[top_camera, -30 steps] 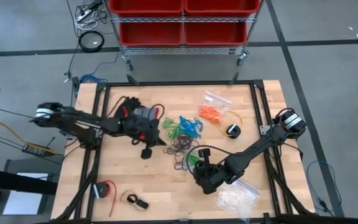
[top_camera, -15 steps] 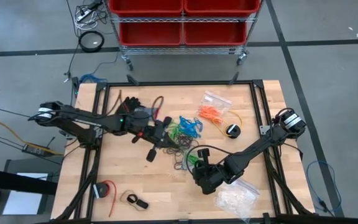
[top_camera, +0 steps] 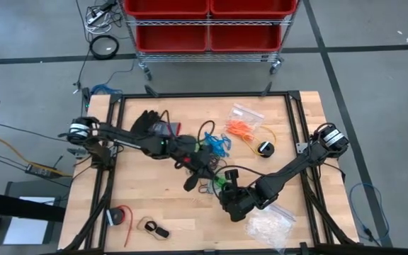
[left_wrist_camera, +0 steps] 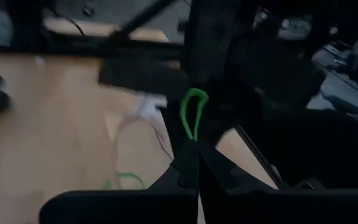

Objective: Sort rubber bands
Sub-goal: Put the green rubber band into the transparent zip bag

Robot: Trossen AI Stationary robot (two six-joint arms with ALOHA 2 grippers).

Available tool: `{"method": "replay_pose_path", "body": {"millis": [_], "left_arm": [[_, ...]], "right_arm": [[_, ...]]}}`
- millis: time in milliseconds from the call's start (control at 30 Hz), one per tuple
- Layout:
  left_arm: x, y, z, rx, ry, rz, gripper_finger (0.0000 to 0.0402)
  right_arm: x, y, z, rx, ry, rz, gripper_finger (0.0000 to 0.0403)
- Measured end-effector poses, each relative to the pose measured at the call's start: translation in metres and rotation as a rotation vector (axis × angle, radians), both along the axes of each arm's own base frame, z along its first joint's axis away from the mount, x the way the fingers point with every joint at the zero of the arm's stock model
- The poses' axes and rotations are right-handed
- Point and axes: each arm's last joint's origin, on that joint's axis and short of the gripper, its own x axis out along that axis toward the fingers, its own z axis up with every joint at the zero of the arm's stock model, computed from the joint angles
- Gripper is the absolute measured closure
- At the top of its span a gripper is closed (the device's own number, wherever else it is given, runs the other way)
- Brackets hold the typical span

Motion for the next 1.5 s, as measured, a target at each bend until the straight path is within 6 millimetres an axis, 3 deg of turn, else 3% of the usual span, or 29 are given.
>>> {"method": "replay_pose_path", "body": {"millis": [300,733,1000,1100,1267,1500], "left_arm": [[0.0,-0.006,-0.011,0.019,0.06,-0.007,0.0384],[-0.008,-0.004,0.008,0.108,-0.006,0.032,0.0215],[-0.053,0.022,0.047,0.446,0.072,0.341,0.0205],[-0.069,0.038,0.049,0.489,0.13,0.423,0.0205],[-0.087,0.071,0.017,0.486,0.236,0.513,0.0205],[-0.101,0.112,-0.035,0.299,0.233,0.566,0.0205]], "right_arm": [[0.0,0.0,0.0,-0.005,0.002,0.001,0.0403],[0.0,0.0,0.0,-0.004,0.0,-0.002,0.0403],[0.0,-0.001,0.0,-0.005,0.002,-0.003,0.0403],[0.001,-0.002,0.0,-0.005,0.002,-0.006,0.0403],[0.002,-0.004,0.0,-0.004,0.001,-0.013,0.0403],[0.004,-0.006,0.0,-0.001,-0.003,-0.023,0.0403]]}}
